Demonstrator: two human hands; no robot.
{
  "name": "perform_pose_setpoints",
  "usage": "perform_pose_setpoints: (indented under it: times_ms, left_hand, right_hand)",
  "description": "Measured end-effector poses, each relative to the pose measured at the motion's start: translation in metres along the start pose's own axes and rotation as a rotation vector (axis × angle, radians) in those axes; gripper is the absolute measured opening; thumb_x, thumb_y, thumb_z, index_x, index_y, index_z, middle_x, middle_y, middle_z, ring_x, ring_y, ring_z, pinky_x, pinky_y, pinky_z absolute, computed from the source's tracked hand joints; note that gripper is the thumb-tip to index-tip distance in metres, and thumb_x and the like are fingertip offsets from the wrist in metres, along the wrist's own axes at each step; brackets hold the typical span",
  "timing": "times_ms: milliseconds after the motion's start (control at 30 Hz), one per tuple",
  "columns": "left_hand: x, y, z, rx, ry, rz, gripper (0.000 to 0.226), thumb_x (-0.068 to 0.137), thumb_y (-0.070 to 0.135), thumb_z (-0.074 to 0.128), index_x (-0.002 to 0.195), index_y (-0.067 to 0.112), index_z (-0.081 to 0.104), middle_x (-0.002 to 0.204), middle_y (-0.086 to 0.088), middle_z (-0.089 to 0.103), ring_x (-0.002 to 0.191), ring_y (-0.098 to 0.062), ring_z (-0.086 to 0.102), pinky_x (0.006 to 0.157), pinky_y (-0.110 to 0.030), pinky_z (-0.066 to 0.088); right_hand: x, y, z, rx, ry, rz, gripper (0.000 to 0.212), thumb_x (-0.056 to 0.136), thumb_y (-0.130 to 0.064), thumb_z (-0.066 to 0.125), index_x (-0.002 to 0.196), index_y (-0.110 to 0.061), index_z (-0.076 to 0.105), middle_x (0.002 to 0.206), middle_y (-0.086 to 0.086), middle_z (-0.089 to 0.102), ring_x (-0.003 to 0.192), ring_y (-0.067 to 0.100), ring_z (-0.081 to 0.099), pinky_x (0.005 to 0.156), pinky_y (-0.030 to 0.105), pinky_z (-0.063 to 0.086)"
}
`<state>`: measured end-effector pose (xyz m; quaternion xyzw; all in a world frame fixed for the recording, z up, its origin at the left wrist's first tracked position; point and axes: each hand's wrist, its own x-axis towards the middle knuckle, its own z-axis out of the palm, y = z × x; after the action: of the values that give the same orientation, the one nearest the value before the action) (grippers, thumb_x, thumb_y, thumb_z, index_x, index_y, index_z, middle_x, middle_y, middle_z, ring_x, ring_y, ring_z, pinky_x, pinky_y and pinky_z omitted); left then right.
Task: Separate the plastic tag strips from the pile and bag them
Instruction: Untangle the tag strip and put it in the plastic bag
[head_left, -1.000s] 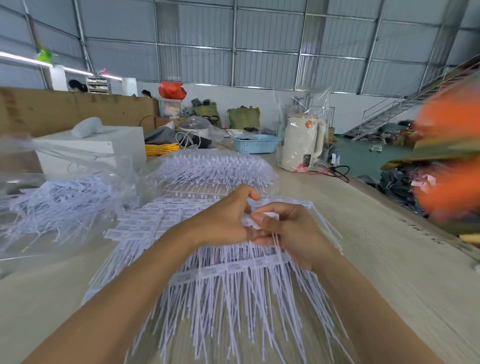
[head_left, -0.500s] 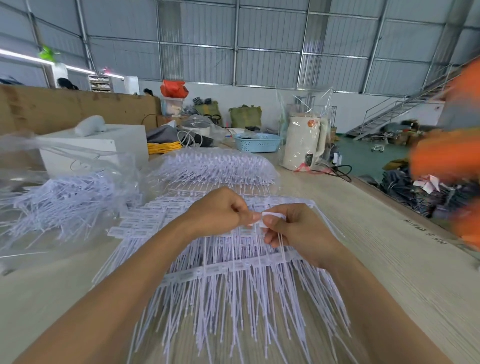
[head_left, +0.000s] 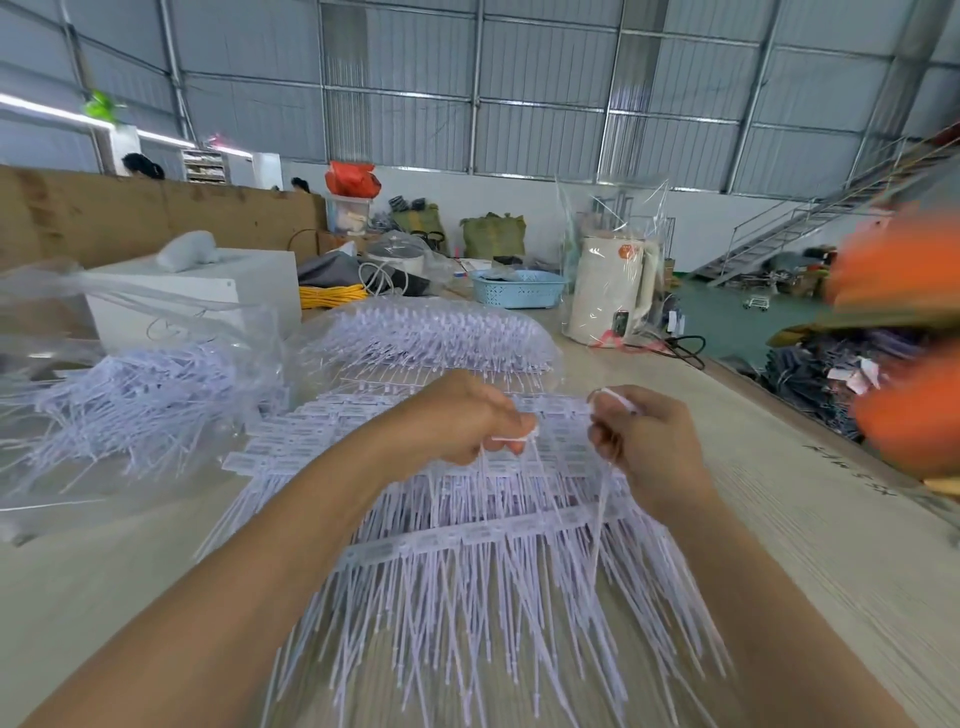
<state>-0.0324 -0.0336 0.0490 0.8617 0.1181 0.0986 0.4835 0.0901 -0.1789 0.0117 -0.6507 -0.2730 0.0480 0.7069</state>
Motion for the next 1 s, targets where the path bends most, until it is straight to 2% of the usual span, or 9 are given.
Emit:
perform_pose_setpoints:
  times_ms: [100, 167, 267, 467, 600, 700, 767, 900, 1000]
  left_hand:
    - [0.002, -0.005, 0.004, 0.352, 0.051, 0.052, 0.029, 0.093, 0.030, 0.057, 0.065, 0.024, 0.062, 0.062, 0.012, 0.053, 0.055, -0.004, 0.047, 0.058, -0.020, 0.035]
    - [0.004, -0.008, 0.007, 0.451, 0.004, 0.030, 0.029, 0.095, 0.025, 0.052, 0.066, 0.026, 0.056, 0.061, 0.010, 0.048, 0.054, -0.005, 0.043, 0.055, -0.023, 0.032]
    - [0.004, -0.005, 0.010, 0.517, -0.041, 0.060, 0.029, 0.092, 0.014, 0.051, 0.065, 0.022, 0.050, 0.062, 0.002, 0.046, 0.057, -0.014, 0.042, 0.057, -0.027, 0.031]
    - [0.001, -0.002, 0.011, 0.476, -0.074, 0.127, 0.018, 0.089, 0.034, 0.060, 0.086, 0.017, 0.055, 0.079, 0.002, 0.053, 0.069, -0.012, 0.049, 0.060, -0.026, 0.036]
    - [0.002, -0.004, 0.010, 0.402, 0.034, 0.167, 0.044, 0.083, 0.034, 0.069, 0.114, 0.025, 0.039, 0.094, 0.003, 0.054, 0.077, -0.009, 0.054, 0.061, -0.017, 0.042]
    - [0.002, -0.006, 0.000, 0.350, 0.010, 0.032, 0.027, 0.082, 0.031, 0.071, 0.100, 0.020, 0.054, 0.090, -0.001, 0.066, 0.077, -0.016, 0.065, 0.071, -0.030, 0.050]
    - [0.003, -0.008, -0.002, 0.411, -0.008, 0.023, 0.013, 0.085, 0.029, 0.068, 0.082, 0.017, 0.065, 0.080, -0.004, 0.071, 0.076, -0.019, 0.066, 0.072, -0.030, 0.049]
    - [0.004, -0.008, -0.001, 0.351, 0.056, 0.130, 0.019, 0.088, 0.024, 0.065, 0.069, 0.022, 0.062, 0.056, 0.008, 0.061, 0.048, 0.000, 0.052, 0.056, -0.023, 0.039]
    - [0.006, -0.010, -0.001, 0.382, 0.058, 0.128, 0.022, 0.086, 0.025, 0.067, 0.065, 0.025, 0.062, 0.047, 0.012, 0.056, 0.042, 0.003, 0.047, 0.055, -0.023, 0.037]
  right_hand:
    - [-0.002, -0.015, -0.003, 0.261, -0.139, 0.173, 0.013, 0.091, -0.002, 0.054, 0.080, -0.002, 0.060, 0.068, 0.006, 0.056, 0.052, 0.013, 0.055, 0.039, 0.018, 0.038]
    - [-0.010, -0.017, 0.005, 0.188, -0.283, 0.207, 0.012, 0.090, -0.004, 0.055, 0.080, -0.005, 0.063, 0.073, 0.004, 0.063, 0.060, 0.013, 0.063, 0.044, 0.020, 0.045]
    - [-0.022, -0.011, 0.022, -0.053, -0.435, 0.144, 0.013, 0.091, -0.009, 0.057, 0.081, -0.010, 0.065, 0.080, 0.002, 0.066, 0.074, 0.014, 0.066, 0.063, 0.028, 0.058]
    - [-0.021, -0.004, 0.031, -0.073, -0.320, -0.014, 0.028, 0.091, -0.004, 0.057, 0.068, -0.016, 0.068, 0.067, -0.003, 0.069, 0.059, 0.009, 0.065, 0.053, 0.022, 0.051]
    - [-0.014, 0.001, 0.027, -0.038, -0.203, -0.085, 0.035, 0.088, 0.001, 0.057, 0.061, -0.017, 0.068, 0.060, 0.004, 0.064, 0.054, 0.016, 0.058, 0.052, 0.029, 0.050]
    - [-0.011, 0.002, 0.025, -0.034, -0.208, -0.119, 0.036, 0.088, 0.001, 0.057, 0.061, -0.018, 0.069, 0.059, 0.008, 0.062, 0.056, 0.023, 0.055, 0.055, 0.033, 0.049]
    - [-0.010, 0.003, 0.024, -0.051, -0.221, -0.134, 0.034, 0.088, 0.000, 0.058, 0.063, -0.020, 0.071, 0.060, 0.006, 0.063, 0.057, 0.023, 0.055, 0.057, 0.034, 0.049]
    - [-0.010, 0.000, 0.018, -0.024, -0.290, -0.076, 0.018, 0.092, -0.002, 0.055, 0.093, -0.011, 0.070, 0.062, 0.001, 0.063, 0.054, 0.013, 0.056, 0.056, 0.022, 0.050]
    - [-0.014, -0.002, 0.017, -0.165, -0.373, -0.092, 0.017, 0.094, -0.004, 0.051, 0.091, -0.006, 0.067, 0.059, 0.003, 0.058, 0.050, 0.011, 0.052, 0.056, 0.022, 0.045]
